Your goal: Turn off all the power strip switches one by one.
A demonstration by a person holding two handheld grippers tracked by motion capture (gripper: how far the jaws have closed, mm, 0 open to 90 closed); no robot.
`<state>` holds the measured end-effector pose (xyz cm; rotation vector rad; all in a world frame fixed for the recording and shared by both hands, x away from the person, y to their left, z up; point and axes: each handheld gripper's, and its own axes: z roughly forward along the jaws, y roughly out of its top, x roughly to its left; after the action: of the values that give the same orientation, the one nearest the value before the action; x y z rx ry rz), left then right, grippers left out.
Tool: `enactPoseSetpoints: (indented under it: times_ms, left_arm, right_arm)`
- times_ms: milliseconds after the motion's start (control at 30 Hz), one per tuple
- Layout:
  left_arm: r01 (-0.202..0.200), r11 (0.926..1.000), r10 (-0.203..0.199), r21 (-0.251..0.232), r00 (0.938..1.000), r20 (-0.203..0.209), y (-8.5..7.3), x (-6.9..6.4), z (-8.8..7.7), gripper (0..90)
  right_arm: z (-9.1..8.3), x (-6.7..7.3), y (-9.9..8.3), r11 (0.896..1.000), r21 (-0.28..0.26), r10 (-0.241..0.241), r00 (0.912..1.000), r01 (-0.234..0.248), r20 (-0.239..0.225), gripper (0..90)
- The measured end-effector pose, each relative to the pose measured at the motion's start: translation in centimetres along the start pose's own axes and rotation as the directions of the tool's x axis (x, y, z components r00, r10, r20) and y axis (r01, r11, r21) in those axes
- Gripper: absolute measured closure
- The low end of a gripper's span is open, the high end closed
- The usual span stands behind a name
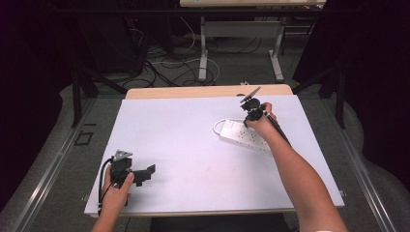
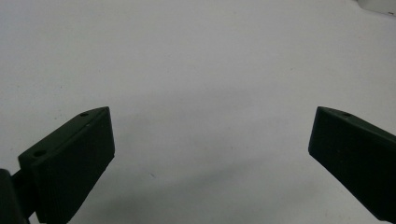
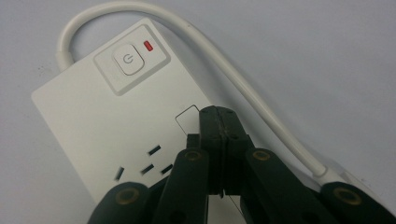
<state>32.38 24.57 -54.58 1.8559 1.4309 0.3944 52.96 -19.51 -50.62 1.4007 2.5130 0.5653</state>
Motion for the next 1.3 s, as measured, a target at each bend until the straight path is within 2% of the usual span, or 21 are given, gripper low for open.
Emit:
enactPoseSetpoints:
  times_ms: [67,133,200,233,333,367,433,467,567,600,633,733,833,933,1000,1100,1133,1233,1300]
  left_arm:
    - [-0.001,1.0000,0.001,0.005,1.0000,0.000,0.00,-0.01,-0.05,0.4]
    - [-0.001,1.0000,0.001,0.002,1.0000,-0.002,-0.01,-0.01,-0.09,0.4]
    - [0.000,1.0000,0.000,-0.006,1.0000,-0.003,-0.04,0.00,-0.08,0.4]
    - [0.002,1.0000,-0.002,-0.007,1.0000,-0.004,-0.05,0.01,-0.08,0.4]
    - [0.001,1.0000,-0.001,-0.006,1.0000,-0.005,-0.06,0.05,-0.06,0.4]
    - [0.003,1.0000,-0.003,-0.008,1.0000,-0.005,-0.05,0.01,-0.04,0.4]
    - [-0.002,1.0000,0.002,-0.003,1.0000,-0.003,0.00,-0.04,-0.07,0.4]
    - [0.002,1.0000,-0.002,-0.006,1.0000,-0.003,0.01,-0.10,-0.02,0.4]
    - [0.002,1.0000,-0.002,-0.006,1.0000,-0.003,0.01,-0.12,0.07,0.4]
    - [0.002,1.0000,-0.002,-0.005,1.0000,-0.002,0.01,-0.13,0.09,0.4]
    - [0.002,1.0000,-0.002,-0.006,1.0000,-0.001,0.02,-0.12,0.09,0.4]
    - [0.004,1.0000,-0.004,-0.006,1.0000,-0.001,0.01,-0.11,0.10,0.4]
    - [0.003,1.0000,-0.003,-0.001,1.0000,0.001,0.02,-0.06,0.08,0.4]
    - [0.005,1.0000,-0.005,-0.002,1.0000,0.000,0.02,-0.03,0.09,0.4]
    - [0.005,1.0000,-0.005,-0.001,1.0000,0.001,0.01,-0.03,0.07,0.4]
    - [0.008,1.0000,-0.008,0.000,1.0000,0.000,0.02,-0.05,0.03,0.4]
    - [0.007,1.0000,-0.007,-0.001,1.0000,0.001,0.01,-0.04,0.03,0.5]
    - [0.007,1.0000,-0.007,-0.002,1.0000,0.000,0.01,-0.04,0.04,0.4]
    - [0.005,1.0000,-0.005,-0.002,1.0000,0.000,0.02,-0.04,0.05,0.4]
  right_arm:
    - [0.11,0.15,-0.07,1.000,-0.015,0.010,0.9999,-0.010,0.007,90.0]
    - [0.05,-0.04,-0.05,1.000,0.006,0.002,1.0000,-0.002,-0.002,90.0]
    - [0.09,-0.21,-0.18,1.000,0.017,-0.005,0.9999,0.005,0.009,90.0]
    - [0.04,-0.33,-0.39,1.000,0.006,0.021,0.9998,-0.021,-0.003,90.0]
    - [0.05,-0.53,-0.51,1.000,-0.001,0.028,0.9995,-0.028,-0.013,90.0]
    - [0.15,-0.56,-0.61,0.999,-0.022,0.035,0.9992,-0.035,-0.019,90.0]
    - [-0.03,-0.64,-0.61,1.000,-0.001,0.030,0.9994,-0.030,-0.016,90.0]
    - [0.07,-0.60,-0.70,0.999,-0.020,0.030,0.9994,-0.030,-0.015,90.0]
    - [0.10,-0.53,-0.79,0.999,-0.028,0.042,0.9989,-0.043,-0.022,90.0]
    - [-0.01,-0.57,-0.76,0.999,-0.016,0.033,0.9993,-0.033,-0.018,90.0]
    - [0.10,-0.59,-0.86,0.998,-0.041,0.047,0.9988,-0.047,-0.017,90.0]
    - [0.09,-0.53,-0.86,0.997,-0.038,0.062,0.9979,-0.063,-0.020,90.0]
    - [0.02,-0.61,-0.78,0.998,-0.025,0.052,0.9985,-0.053,-0.017,90.0]
    - [0.07,-0.59,-0.81,0.997,-0.034,0.061,0.9979,-0.062,-0.022,90.0]
    - [-0.03,-0.55,-0.77,0.998,-0.019,0.062,0.9979,-0.063,-0.018,90.0]
    - [0.05,-0.61,-0.83,0.997,-0.033,0.062,0.9976,-0.063,-0.029,90.0]
    - [-0.16,-0.68,-0.79,0.999,-0.004,0.049,0.9986,-0.049,-0.018,90.0]
    - [-0.29,-0.70,-0.81,0.999,-0.008,0.049,0.9987,-0.050,-0.012,90.0]
    - [-0.31,-0.67,-0.88,0.998,-0.028,0.062,0.9977,-0.063,-0.029,90.0]
